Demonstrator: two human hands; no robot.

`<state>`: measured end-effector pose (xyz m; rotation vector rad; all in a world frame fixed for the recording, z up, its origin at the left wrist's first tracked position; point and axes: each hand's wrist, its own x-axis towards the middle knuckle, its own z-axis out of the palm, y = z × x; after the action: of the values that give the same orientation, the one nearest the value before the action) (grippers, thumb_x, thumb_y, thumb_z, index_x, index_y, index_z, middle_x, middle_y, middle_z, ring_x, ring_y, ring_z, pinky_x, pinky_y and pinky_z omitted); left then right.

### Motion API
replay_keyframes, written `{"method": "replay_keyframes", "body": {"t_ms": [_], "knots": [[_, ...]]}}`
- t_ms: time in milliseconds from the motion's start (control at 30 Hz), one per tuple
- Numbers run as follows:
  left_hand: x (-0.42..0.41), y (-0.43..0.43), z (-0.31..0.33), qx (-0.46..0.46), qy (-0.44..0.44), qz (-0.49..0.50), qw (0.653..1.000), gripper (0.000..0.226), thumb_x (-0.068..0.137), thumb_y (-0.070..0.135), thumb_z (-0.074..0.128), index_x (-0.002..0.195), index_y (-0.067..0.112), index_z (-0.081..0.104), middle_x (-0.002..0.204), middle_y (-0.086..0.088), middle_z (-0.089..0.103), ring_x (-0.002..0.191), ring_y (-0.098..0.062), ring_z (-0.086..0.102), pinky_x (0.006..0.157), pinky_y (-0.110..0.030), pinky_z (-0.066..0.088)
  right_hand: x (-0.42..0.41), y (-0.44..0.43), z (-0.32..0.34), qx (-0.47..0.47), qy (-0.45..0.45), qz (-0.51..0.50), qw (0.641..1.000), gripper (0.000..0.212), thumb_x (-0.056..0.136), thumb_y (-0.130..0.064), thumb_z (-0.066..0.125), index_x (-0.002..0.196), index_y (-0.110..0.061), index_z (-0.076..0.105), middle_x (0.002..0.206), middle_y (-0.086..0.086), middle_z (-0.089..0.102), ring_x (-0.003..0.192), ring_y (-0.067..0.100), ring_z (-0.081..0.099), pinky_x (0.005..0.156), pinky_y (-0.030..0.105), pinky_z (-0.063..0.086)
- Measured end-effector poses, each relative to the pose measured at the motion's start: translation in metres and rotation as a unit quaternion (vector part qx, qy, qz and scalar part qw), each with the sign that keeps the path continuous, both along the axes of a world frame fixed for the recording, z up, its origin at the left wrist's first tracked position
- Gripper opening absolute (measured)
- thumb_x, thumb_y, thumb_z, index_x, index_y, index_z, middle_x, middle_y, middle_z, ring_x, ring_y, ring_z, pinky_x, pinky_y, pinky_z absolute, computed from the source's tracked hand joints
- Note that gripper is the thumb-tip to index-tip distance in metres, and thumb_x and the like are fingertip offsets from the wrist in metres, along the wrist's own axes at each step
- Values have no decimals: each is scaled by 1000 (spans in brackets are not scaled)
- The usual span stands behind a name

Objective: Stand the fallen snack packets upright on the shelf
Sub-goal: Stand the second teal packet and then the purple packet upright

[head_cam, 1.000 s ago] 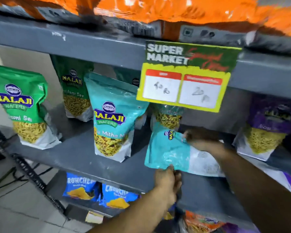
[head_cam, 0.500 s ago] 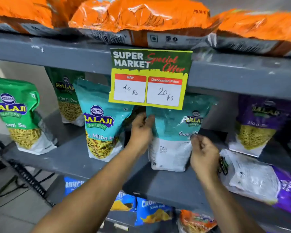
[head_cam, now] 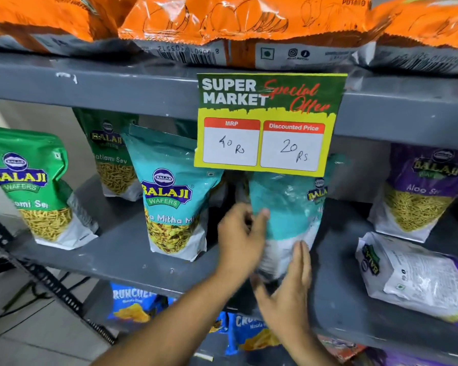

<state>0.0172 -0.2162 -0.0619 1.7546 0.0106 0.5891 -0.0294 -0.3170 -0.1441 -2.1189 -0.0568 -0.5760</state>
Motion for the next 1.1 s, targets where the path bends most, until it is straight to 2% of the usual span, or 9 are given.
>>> {"method": "replay_keyframes", "body": {"t_ms": [167,233,300,367,433,600,767,933,1100], "knots": [[-50,-11,-13,88,-123,-173,973,5,83,19,67,87,20,70,83,6,73,77,0,66,72,-15,49,23,-19,5,57,70,54,994,55,69,-44,55,113,-10,59,114,12,63,111,29,60,98,39,45],[-49,2,-26,41,-121,-145,981,15,79,17,69,91,25,66,88,10,69,81,-1,65,75,-17,49,32,-30,3,92,78,81,989,43,65,-41,72,101,-22,59,95,-8,69,93,4,66,80,24,53],[-39,23,-42,-31,-57,-86,994,39,73,23,73,108,29,55,107,7,61,99,-5,60,87,-20,48,42,-42,-1,102,121,131,979,58,63,-31,85,109,-26,51,101,-14,67,96,-9,62,82,14,50],[-22,47,-59,-39,48,-96,993,80,67,27,79,136,23,38,140,-1,46,131,-5,44,109,-25,38,56,-53,-1,157,175,222,946,60,72,-8,81,121,-18,47,119,-3,67,113,9,62,97,33,50],[-6,61,-70,-23,128,-167,977,106,65,29,82,149,20,19,157,-1,31,145,-12,30,119,-38,30,68,-64,2,187,203,283,918,55,77,1,73,122,-18,49,121,-4,70,114,11,63,96,30,51],[4,62,-87,39,149,-175,972,94,66,54,81,145,35,33,146,6,50,136,-12,46,112,-49,41,79,-72,6,203,253,293,899,48,78,-16,68,123,-22,53,123,-11,69,113,5,64,88,16,50],[-1,59,-92,25,132,-156,979,88,67,47,81,142,30,39,142,8,53,133,-8,48,109,-39,43,75,-72,12,166,268,303,899,44,87,-8,64,125,-23,51,131,-5,63,119,6,60,94,17,48],[-53,26,-102,65,97,12,993,34,68,47,74,91,37,50,95,12,59,95,-11,59,78,-17,44,58,-90,38,225,265,233,908,62,87,1,62,141,-17,36,132,2,57,116,7,59,88,14,51],[-75,-31,-89,100,99,-172,975,18,78,49,66,90,37,58,92,15,65,90,-1,63,80,-19,49,1,-124,30,429,295,120,846,31,88,-9,63,117,-20,60,107,6,76,101,17,72,88,29,51]]}}
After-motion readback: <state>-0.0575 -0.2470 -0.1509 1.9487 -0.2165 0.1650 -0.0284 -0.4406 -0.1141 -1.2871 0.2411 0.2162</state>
